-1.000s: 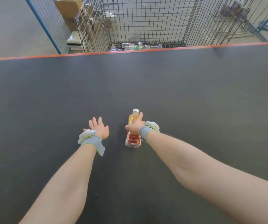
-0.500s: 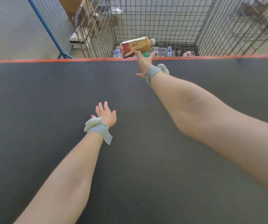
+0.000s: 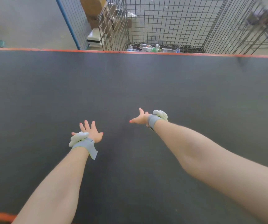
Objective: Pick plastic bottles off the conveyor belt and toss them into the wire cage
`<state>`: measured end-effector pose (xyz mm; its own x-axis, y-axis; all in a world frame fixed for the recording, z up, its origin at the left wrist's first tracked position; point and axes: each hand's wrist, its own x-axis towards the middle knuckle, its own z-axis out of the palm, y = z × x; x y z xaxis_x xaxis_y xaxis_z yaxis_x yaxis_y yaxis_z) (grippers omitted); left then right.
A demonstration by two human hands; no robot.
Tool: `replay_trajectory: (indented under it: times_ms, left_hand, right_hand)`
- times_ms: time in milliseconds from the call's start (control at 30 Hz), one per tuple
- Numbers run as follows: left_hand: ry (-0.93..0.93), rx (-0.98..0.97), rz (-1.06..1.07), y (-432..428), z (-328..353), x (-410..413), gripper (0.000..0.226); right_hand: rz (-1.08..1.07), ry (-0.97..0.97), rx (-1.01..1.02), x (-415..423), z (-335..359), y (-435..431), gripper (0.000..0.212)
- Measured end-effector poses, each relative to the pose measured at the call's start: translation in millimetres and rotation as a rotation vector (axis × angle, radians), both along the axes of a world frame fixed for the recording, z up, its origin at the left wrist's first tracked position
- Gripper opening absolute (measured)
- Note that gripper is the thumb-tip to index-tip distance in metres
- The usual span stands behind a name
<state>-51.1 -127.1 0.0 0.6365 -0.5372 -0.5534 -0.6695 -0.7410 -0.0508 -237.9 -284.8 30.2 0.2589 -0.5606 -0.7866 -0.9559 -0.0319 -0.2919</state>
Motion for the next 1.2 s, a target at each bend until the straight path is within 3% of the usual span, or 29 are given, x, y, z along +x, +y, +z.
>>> replay_trajectory:
  times_ms: [233,733,867,967,1033,1200]
  left_hand:
    - [-0.058,0.056,-0.011,69,4,-8,0.072]
    - [-0.044,-0.084,0.064,102,19,-3,0.07]
    - [-0.08,-0.067,0.118,125,15,7,0.075]
    - [-0.076,-0.043,0.156,137,16,19,0.076]
    - [-0.075,-0.061,0.169,139,17,26,0.077]
    - [-0.153,-0.028,0.218,150,20,31,0.08]
  right_hand:
    - [0.163,0.187,-0.03,-9,-11,58,0.09]
    - [0.155,0.096,-0.096,0,-13,96,0.086]
    - [0.218,0.249,-0.068,-27,-39,119,0.088]
    - [0.156,0.286,-0.126,-27,-42,122,0.072]
    - [0.163,0.253,-0.191,-13,-32,118,0.068]
    - [0.223,0.069,-0.143,27,-26,118,0.089]
